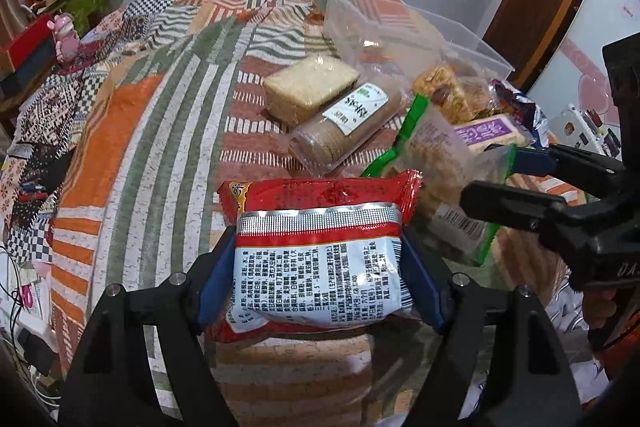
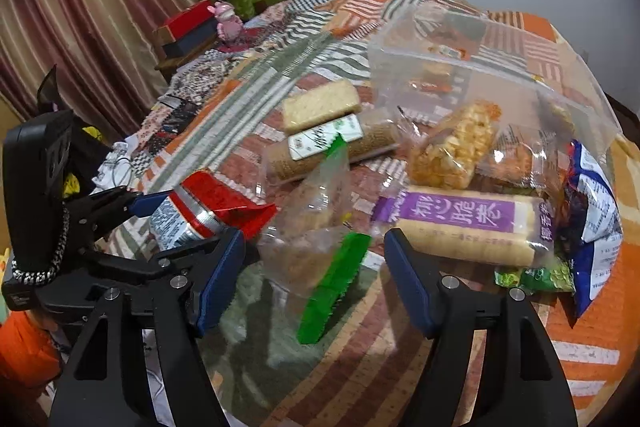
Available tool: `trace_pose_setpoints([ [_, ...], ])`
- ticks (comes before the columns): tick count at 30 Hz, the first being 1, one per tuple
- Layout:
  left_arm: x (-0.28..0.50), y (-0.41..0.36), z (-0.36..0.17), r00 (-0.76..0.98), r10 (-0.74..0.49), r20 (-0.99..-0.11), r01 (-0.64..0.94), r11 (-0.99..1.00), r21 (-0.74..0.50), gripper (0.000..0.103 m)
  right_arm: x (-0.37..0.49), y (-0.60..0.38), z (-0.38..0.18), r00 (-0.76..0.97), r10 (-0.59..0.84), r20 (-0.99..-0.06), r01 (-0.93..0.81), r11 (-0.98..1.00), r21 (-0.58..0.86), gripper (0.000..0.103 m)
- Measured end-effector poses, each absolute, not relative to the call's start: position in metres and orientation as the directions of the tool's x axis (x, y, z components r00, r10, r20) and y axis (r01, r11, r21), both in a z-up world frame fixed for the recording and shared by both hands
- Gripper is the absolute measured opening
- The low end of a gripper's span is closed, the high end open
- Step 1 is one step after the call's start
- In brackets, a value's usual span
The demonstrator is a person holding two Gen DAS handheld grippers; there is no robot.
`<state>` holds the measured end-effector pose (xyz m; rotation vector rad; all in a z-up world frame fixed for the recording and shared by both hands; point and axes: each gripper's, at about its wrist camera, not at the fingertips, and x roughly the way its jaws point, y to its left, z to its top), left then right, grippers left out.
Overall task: Organize snacks
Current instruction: 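Grasp the red-and-white biscuit pack with the left tool while the right grasps the cookie bag, then place the biscuit pack into the clear box with the left tool while the right drops the cookie bag in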
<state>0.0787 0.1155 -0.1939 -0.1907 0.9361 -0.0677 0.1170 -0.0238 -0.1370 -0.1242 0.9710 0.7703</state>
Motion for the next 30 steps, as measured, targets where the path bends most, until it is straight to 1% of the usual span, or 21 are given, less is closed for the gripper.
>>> trace_pose_setpoints([
  [4,0.075,0.113,-0.186,0.609,-0.132,-0.782,-0.019,0.983,-0.181,0.076,0.121,-0.017,-0.144,0.317,0.524,-0.790,-0.643,0.731,0.228,0.069],
  [6,0.073,0.112,-0.185,0.614,-0.102,-0.783,-0.029,0.988,-0.152,0.076,0.126,-0.017,-0.150,0.283,0.535,-0.796,-0.636,0.726,0.262,0.068],
  [9,0.073,0.114,-0.185,0.608,-0.110,-0.786,-0.030,0.986,-0.162,0.076,0.131,-0.016,-0.158,0.253,0.536,-0.806,-0.629,0.724,0.284,0.052],
  [12,0.073,0.113,-0.185,0.608,-0.099,-0.788,-0.033,0.988,-0.149,0.076,0.129,-0.016,-0.156,0.253,0.545,-0.799,-0.632,0.719,0.290,0.047],
  [13,0.074,0.113,-0.184,0.608,-0.099,-0.788,-0.033,0.988,-0.150,0.076,0.128,-0.016,-0.155,0.257,0.546,-0.798,-0.637,0.716,0.285,0.042],
  [17,0.076,0.110,-0.179,0.617,-0.099,-0.780,-0.033,0.988,-0.152,0.076,0.124,-0.016,-0.148,0.286,0.544,-0.789,-0.647,0.717,0.260,0.040],
  [19,0.077,0.108,-0.174,0.625,-0.101,-0.774,-0.029,0.988,-0.152,0.076,0.124,-0.021,-0.141,0.314,0.545,-0.777,-0.644,0.724,0.247,0.036],
  [21,0.079,0.105,-0.168,0.635,-0.104,-0.766,-0.022,0.988,-0.152,0.076,0.127,-0.029,-0.133,0.334,0.557,-0.761,-0.635,0.729,0.255,0.035],
  [30,0.106,0.083,-0.125,0.710,-0.112,-0.695,0.024,0.991,-0.135,0.076,0.146,-0.081,-0.089,0.486,0.556,-0.674,-0.564,0.789,0.245,0.034],
])
